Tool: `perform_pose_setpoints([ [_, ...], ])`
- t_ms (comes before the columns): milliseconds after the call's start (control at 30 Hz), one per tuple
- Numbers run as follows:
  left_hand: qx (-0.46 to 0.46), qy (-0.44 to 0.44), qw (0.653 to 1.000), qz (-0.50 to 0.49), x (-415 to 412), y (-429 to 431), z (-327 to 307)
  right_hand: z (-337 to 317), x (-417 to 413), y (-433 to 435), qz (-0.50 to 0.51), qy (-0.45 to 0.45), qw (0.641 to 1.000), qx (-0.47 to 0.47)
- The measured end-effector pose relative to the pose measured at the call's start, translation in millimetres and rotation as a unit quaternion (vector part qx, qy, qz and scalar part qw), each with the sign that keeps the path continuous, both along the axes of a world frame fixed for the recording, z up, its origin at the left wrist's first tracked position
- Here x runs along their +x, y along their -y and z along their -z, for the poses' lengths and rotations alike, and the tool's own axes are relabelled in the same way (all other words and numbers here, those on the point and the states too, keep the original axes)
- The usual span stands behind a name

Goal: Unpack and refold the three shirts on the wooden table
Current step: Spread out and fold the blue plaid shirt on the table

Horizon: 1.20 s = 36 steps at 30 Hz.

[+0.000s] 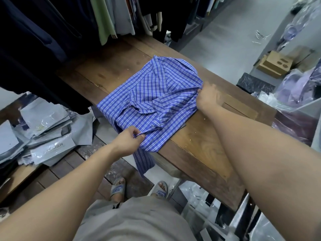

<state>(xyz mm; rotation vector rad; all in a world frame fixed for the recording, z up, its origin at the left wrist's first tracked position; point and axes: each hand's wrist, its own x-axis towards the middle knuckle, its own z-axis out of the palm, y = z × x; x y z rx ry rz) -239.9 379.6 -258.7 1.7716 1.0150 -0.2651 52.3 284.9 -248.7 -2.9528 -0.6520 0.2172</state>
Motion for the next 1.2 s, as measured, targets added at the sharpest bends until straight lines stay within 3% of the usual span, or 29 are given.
perform_pose_setpoints([
  [267, 0.018, 0.082, 0.995, -0.047, -9.3, 4.4, 5.8, 2.8, 8.8, 6.1, -0.056, 0.011, 0.998, 0.012],
  [500, 0.078, -0.043, 0.994, 0.067, -18.1, 2.5, 18.7, 0.2, 5.0, 5.0, -0.094, 0.008, 0.995, -0.015],
  [633, 0.199, -0.069, 0.975, 0.064, -9.1, 3.0, 9.1, 0.3, 8.2, 7.0, -0.123, 0.009, 0.992, -0.02],
  [800, 0.321, -0.006, 0.947, -0.023, 15.7, 10.3, -12.1, -4.1, 11.7, 8.9, -0.094, -0.056, 0.994, -0.007],
  [933, 0.218, 0.037, 0.974, -0.05, 51.4, 2.9, -12.4, -2.4, 9.4, 10.9, -0.085, -0.075, 0.994, -0.004],
  [1067, 0.094, -0.015, 0.993, -0.074, 90.3, -6.8, -12.1, 2.1, 5.3, 12.7, -0.09, -0.072, 0.993, -0.004],
  [1200, -0.036, -0.043, 0.99, -0.128, 119.4, -11.5, -18.3, 3.6, 4.7, 11.8, -0.091, -0.068, 0.994, 0.0],
])
